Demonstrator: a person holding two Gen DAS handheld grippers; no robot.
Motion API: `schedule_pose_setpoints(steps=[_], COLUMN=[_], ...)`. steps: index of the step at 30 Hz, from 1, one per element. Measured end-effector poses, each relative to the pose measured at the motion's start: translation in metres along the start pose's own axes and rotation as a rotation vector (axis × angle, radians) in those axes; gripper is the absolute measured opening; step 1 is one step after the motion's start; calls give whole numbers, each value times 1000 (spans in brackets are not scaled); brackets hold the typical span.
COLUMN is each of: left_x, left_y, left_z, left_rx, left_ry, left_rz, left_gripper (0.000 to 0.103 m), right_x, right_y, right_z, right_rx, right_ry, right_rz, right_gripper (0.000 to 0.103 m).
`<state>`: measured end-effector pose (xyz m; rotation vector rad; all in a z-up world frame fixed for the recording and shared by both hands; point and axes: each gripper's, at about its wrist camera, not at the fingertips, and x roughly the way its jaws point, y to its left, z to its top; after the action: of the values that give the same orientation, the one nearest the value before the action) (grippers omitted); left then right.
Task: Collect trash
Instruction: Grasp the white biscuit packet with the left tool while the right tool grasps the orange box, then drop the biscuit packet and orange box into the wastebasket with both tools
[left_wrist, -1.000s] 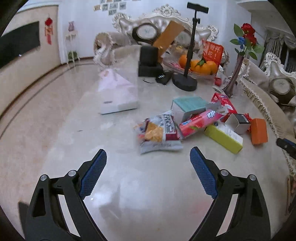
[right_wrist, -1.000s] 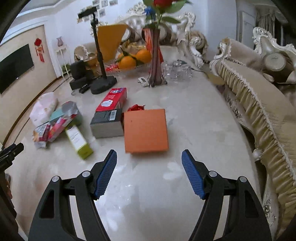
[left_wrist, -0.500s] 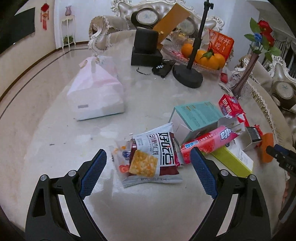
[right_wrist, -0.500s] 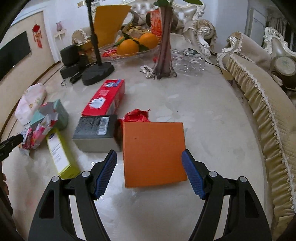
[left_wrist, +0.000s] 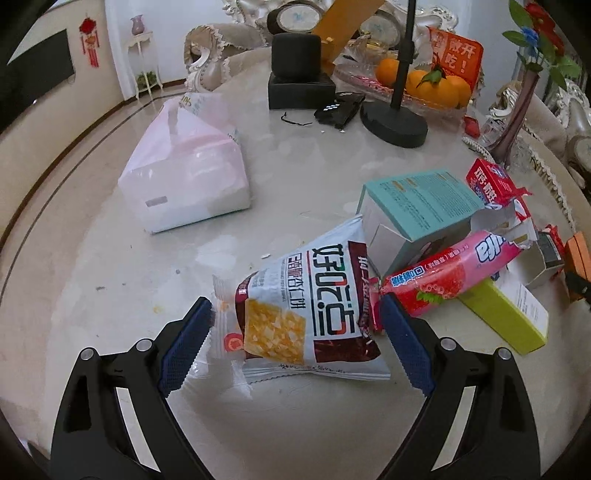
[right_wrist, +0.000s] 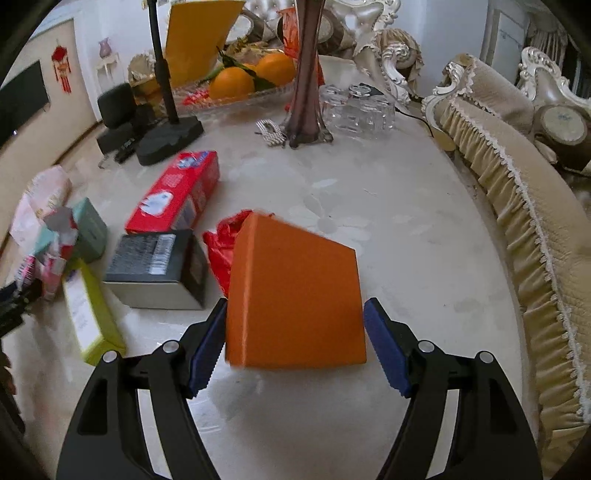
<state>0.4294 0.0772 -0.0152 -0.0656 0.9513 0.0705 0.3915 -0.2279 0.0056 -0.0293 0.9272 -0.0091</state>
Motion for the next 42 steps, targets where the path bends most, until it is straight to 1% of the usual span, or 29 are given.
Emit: schedule_pose_setpoints(steps=[2, 5, 6, 8, 9, 11, 14, 17, 19, 23, 25, 28, 31, 34, 35, 36, 37, 39, 40, 41, 42], left_x=[1, 3, 3, 3, 3, 2, 0, -5, -9, -26, -36, -57, -78, -113, -127, -138, -155, -178, -191, -208, -218], left_y=[3, 12, 13, 9, 8, 8, 11, 15, 20, 31, 32, 29, 30, 33, 34, 35, 35, 33, 33, 32, 31], left_z=[1, -1, -2, -2, -2, -3, -4, -8, -11, -20, -25, -37, -52, -79, -93, -105, -124, -154, -171, -196, -213], left_rx=[-24, -87, -85, -54, -38, -25, -19, -25, -40, -80, -73, -31, -6, 18, 29, 42, 63, 98, 115, 139, 152], left_ry=[10, 15, 15, 16, 11, 8, 1, -8, -23, -60, -81, -115, -147, -192, -206, -213, -221, -227, -231, -231, -228], left_rz=[-16, -79, -80, -57, -47, -53, -77, -103, -113, -168, -183, -188, -213, -259, -279, -293, -315, -338, -350, -363, -365], left_gripper=[89, 89, 87, 77, 61, 59, 55, 54, 54, 54, 53, 53, 53, 53, 53, 53, 53, 53, 53, 53, 53], right_x=[3, 5, 6, 5, 5, 3, -4, -12, -20, -39, -46, -63, -92, -127, -140, -156, -168, -194, -202, -211, -216], right_y=[-2, -8, -9, -11, -11, -12, -17, -21, -24, -26, -23, -18, -12, -2, 1, 5, 8, 13, 14, 16, 18], right_z=[-1, -3, -3, -3, -4, -5, -9, -11, -13, -23, -29, -45, -70, -100, -113, -133, -148, -189, -206, -230, -243], right_rx=[-4, 17, 19, 26, 28, 47, 91, 127, 149, 178, 176, 165, 136, 93, 75, 58, 46, 12, 5, 0, 2], right_ry=[-4, -7, -7, -11, -14, -22, -42, -53, -73, -108, -123, -137, -166, -203, -214, -223, -225, -221, -208, -177, -159], right_rz=[-5, 25, 30, 37, 38, 63, 146, 206, 237, 290, 299, 332, 376, 423, 443, 473, 495, 541, 559, 579, 589], right_gripper=[70, 68, 68, 67, 67, 67, 67, 67, 67, 67, 67, 67, 67, 67, 67, 67, 67, 67, 67, 67, 67])
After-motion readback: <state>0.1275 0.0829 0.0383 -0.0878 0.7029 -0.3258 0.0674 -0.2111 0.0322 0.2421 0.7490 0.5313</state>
